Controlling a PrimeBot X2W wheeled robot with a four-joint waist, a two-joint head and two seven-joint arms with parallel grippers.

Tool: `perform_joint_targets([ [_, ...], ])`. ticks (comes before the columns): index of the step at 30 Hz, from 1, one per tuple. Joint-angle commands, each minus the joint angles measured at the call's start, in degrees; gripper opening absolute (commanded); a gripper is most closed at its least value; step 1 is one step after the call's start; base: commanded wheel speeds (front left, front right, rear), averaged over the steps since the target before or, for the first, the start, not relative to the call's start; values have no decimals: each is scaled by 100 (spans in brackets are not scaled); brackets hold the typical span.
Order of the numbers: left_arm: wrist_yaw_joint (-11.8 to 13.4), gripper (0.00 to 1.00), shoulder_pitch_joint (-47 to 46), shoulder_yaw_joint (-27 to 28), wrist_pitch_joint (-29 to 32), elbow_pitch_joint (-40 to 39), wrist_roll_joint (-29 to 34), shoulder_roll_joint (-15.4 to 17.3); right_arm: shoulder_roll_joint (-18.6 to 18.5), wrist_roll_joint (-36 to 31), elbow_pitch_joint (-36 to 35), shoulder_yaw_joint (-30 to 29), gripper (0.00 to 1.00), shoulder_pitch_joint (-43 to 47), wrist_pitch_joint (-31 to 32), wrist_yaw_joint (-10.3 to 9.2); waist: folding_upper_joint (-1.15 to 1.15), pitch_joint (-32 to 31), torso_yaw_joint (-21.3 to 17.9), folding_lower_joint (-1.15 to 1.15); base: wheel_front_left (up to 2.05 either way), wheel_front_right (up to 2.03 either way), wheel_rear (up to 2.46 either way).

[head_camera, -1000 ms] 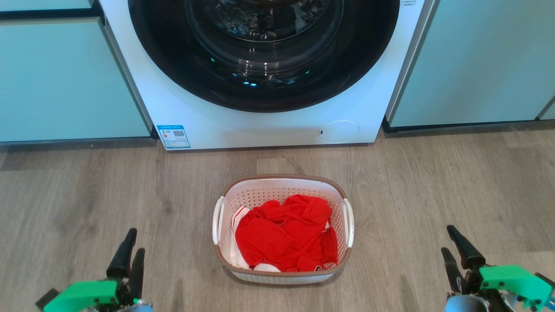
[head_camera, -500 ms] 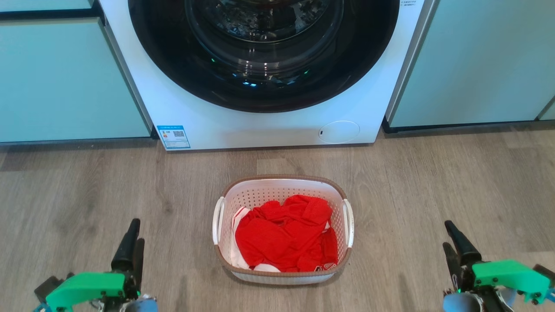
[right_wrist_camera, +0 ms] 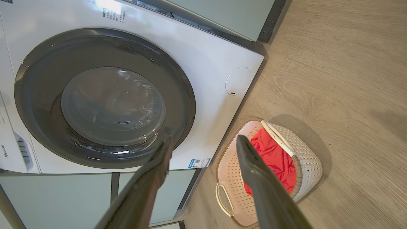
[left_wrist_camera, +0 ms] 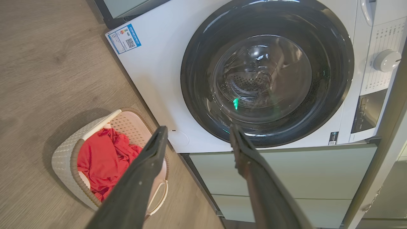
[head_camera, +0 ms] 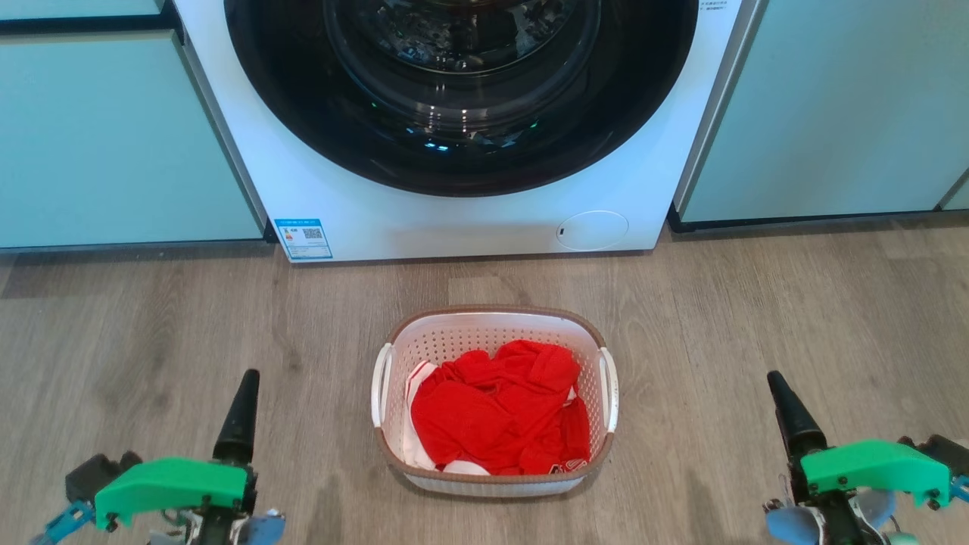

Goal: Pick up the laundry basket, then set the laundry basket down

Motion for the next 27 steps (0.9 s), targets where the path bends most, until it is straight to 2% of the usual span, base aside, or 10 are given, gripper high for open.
perform_joint_targets([
  [1, 21, 100, -323, 5, -63, -252, 187, 67, -46, -173, -249, 71, 100, -262, -78, 12, 0, -1, 0, 0, 0, 0, 0],
  [13, 213, 100, -294, -228, -283, -509, 1609, 71, -56, -1250, -426, 335, 100, -267, -296, 16, 0, -11, 1, 0, 0, 0, 0],
  [27, 363, 100, -193, -409, -504, -737, 2784, 123, -66, -2234, -496, 563, 100, -266, -515, 20, 0, -18, 1, 0, 0, 0, 0],
])
